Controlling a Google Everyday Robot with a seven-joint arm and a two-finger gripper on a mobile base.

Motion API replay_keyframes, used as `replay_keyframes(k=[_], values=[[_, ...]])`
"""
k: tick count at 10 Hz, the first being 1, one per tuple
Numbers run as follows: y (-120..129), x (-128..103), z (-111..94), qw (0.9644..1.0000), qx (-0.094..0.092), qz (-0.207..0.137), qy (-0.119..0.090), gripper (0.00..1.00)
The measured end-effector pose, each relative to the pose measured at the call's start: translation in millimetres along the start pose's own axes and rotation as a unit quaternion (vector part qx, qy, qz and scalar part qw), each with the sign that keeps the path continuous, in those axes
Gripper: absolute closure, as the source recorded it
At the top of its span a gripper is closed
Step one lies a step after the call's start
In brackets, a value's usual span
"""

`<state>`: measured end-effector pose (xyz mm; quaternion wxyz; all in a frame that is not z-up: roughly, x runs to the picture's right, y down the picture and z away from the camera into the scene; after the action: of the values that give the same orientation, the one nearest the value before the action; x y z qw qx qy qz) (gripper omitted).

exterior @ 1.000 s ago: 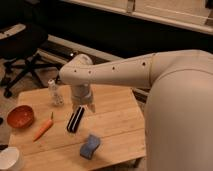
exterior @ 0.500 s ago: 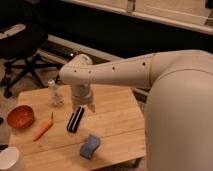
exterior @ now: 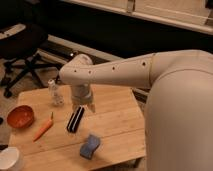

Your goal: Place the ceramic cup in the ceramic bowl

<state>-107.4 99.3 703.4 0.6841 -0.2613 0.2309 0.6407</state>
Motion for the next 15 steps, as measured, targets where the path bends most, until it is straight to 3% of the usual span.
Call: replay_keyframes(k=[10, 13, 15], values=[[1.2, 0.2, 0.1, 1.0000, 0.001, -0.004, -0.001, 0.35], [46.9, 6.5, -13.1, 0.9978, -0.021, -0.055, -0.030, 0.35], [78.9, 18.1, -24.1, 0.9934, -0.032, -0.098, -0.050, 0.35]])
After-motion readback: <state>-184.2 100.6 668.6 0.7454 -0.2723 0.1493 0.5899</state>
